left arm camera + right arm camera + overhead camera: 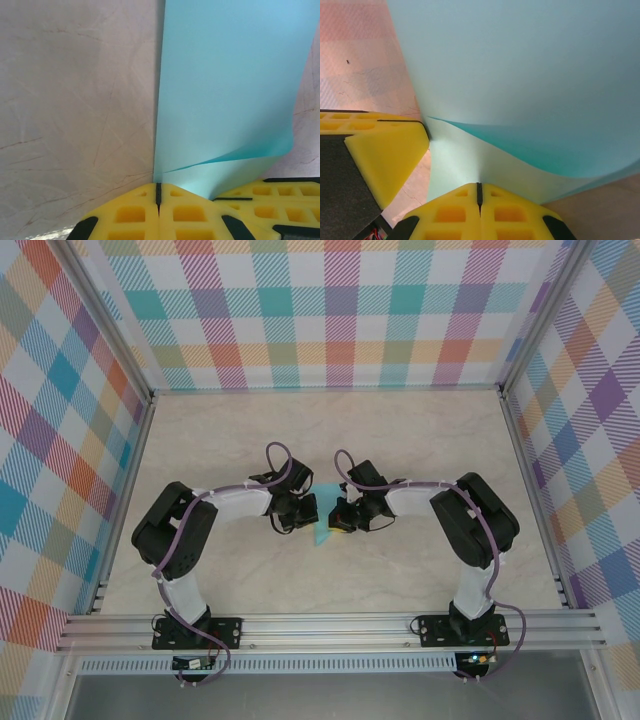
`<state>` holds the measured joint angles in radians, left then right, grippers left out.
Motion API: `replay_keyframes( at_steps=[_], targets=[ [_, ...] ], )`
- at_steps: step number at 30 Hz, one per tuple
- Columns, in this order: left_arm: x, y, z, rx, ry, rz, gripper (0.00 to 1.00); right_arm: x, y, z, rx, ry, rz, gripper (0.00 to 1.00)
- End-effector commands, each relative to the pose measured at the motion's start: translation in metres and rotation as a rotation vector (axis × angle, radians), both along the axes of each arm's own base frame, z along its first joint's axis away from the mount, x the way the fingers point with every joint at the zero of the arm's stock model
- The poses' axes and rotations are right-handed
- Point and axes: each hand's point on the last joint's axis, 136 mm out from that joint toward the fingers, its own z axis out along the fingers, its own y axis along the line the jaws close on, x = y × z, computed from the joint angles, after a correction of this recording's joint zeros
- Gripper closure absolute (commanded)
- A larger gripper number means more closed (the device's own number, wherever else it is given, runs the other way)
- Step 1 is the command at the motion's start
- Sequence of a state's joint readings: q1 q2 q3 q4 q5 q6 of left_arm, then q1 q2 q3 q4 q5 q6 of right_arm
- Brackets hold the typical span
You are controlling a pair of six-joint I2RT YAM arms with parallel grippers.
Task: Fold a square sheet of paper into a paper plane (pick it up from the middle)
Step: Third fold the triangle at the center of the table.
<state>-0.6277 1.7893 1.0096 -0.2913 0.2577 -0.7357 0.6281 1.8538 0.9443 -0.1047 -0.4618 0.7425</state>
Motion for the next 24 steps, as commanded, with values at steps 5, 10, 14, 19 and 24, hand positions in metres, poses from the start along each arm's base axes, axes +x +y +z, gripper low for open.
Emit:
replay_keyframes(
  at_steps=[5, 10, 14, 19, 24],
  targets=[
    [0.004, -0.015, 0.03, -0.065, -0.066, -0.051, 1.0, -0.016, -0.027, -0.025, -0.123, 0.062, -0.024, 1.0],
    [0.0, -0.018, 0.012, -0.037, -0.027, -0.06, 1.0, -0.017, -0.027, -0.027, -0.125, 0.069, -0.026, 1.0],
    [-0.001, -0.017, 0.001, -0.007, -0.016, -0.058, 1.0, -0.017, -0.028, -0.027, -0.124, 0.072, -0.027, 1.0],
    [-0.006, -0.003, -0.013, 0.081, 0.018, -0.05, 1.0, -0.013, -0.026, -0.022, -0.114, 0.053, -0.027, 1.0],
    [-0.019, 0.009, -0.029, 0.15, 0.076, -0.057, 1.0, -0.004, -0.016, 0.0, -0.053, 0.003, -0.018, 1.0]
  ],
)
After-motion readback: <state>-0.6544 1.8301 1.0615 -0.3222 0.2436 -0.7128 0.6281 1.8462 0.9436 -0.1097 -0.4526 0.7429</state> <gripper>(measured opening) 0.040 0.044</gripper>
